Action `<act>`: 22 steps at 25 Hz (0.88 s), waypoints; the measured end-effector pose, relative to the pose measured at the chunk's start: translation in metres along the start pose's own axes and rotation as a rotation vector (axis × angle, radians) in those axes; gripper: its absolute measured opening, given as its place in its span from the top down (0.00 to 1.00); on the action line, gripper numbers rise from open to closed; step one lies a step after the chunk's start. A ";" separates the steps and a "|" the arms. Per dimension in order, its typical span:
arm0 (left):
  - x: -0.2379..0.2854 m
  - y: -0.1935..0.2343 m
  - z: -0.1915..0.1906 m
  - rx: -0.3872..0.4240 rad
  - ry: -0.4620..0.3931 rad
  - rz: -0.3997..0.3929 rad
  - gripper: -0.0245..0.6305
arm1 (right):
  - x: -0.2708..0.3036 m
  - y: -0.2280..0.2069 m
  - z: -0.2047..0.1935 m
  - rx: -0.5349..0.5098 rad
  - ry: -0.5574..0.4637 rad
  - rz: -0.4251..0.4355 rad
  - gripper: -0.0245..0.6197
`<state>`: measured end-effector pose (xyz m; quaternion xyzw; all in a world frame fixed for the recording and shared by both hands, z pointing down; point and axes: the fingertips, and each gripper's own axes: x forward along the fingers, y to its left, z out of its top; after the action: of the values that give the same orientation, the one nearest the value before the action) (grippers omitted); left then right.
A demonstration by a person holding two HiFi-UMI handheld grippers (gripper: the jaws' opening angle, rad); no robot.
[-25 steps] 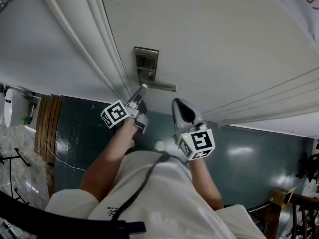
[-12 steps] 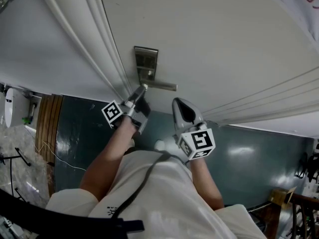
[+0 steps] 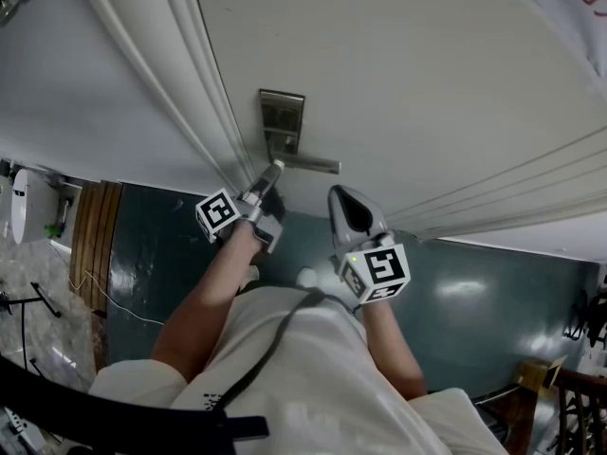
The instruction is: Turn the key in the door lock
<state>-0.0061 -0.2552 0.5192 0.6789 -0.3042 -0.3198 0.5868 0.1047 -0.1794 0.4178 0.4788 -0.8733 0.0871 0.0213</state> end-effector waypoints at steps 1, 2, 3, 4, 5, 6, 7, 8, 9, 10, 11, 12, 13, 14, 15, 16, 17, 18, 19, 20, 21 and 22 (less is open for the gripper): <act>0.000 -0.002 0.000 0.014 0.012 -0.004 0.87 | 0.000 0.000 0.000 0.000 -0.002 -0.001 0.95; 0.000 -0.004 -0.001 0.031 0.026 -0.010 0.81 | 0.001 0.000 0.000 0.001 -0.003 -0.001 0.95; 0.000 -0.006 -0.003 0.054 0.043 -0.015 0.77 | 0.001 0.001 0.000 0.002 -0.004 0.000 0.95; 0.000 -0.007 -0.004 0.080 0.060 -0.016 0.75 | 0.002 0.001 0.000 0.004 -0.004 0.001 0.95; 0.000 -0.009 -0.006 0.103 0.079 -0.015 0.72 | 0.002 0.002 0.000 0.005 -0.005 0.002 0.95; -0.001 -0.010 -0.007 0.124 0.098 -0.012 0.69 | 0.003 0.003 0.000 0.006 -0.007 0.002 0.95; -0.001 -0.010 -0.009 0.144 0.115 -0.006 0.67 | 0.003 0.003 0.001 0.006 -0.009 0.001 0.95; -0.002 -0.009 -0.009 0.168 0.129 0.011 0.65 | 0.004 0.004 0.001 0.007 -0.011 0.000 0.95; -0.005 -0.007 -0.009 0.201 0.143 0.037 0.62 | 0.004 0.004 0.002 0.008 -0.014 -0.002 0.95; -0.008 -0.006 -0.009 0.244 0.157 0.066 0.61 | 0.005 0.005 0.002 0.009 -0.018 -0.003 0.95; -0.012 -0.006 -0.010 0.298 0.173 0.092 0.61 | 0.005 0.005 0.003 0.010 -0.023 -0.005 0.95; -0.015 -0.008 -0.009 0.358 0.187 0.115 0.61 | 0.005 0.006 0.004 0.012 -0.027 -0.006 0.95; -0.020 -0.010 -0.008 0.421 0.200 0.136 0.61 | 0.005 0.006 0.006 0.013 -0.029 -0.008 0.95; -0.024 -0.011 -0.007 0.483 0.211 0.156 0.61 | 0.005 0.007 0.007 0.012 -0.031 -0.010 0.95; -0.029 -0.014 -0.005 0.545 0.218 0.173 0.62 | 0.006 0.008 0.008 0.010 -0.034 -0.012 0.95; -0.033 -0.018 -0.002 0.604 0.222 0.184 0.66 | 0.006 0.008 0.008 0.007 -0.037 -0.013 0.95; -0.037 -0.025 -0.001 0.657 0.224 0.187 0.70 | 0.006 0.009 0.009 0.005 -0.038 -0.016 0.95; -0.040 -0.033 0.001 0.703 0.225 0.183 0.73 | 0.006 0.010 0.009 0.003 -0.038 -0.018 0.95; -0.043 -0.040 0.002 0.741 0.226 0.175 0.77 | 0.005 0.011 0.009 0.001 -0.038 -0.020 0.95; -0.045 -0.047 0.002 0.773 0.227 0.165 0.79 | 0.004 0.012 0.010 0.000 -0.039 -0.022 0.95; -0.046 -0.055 0.002 0.803 0.227 0.153 0.79 | 0.004 0.013 0.011 -0.003 -0.040 -0.022 0.95; -0.047 -0.062 0.003 0.834 0.225 0.142 0.80 | 0.003 0.015 0.012 -0.007 -0.042 -0.022 0.95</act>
<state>-0.0346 -0.2120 0.4609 0.8658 -0.3873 -0.0526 0.3126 0.0910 -0.1759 0.4043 0.4898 -0.8687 0.0736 0.0057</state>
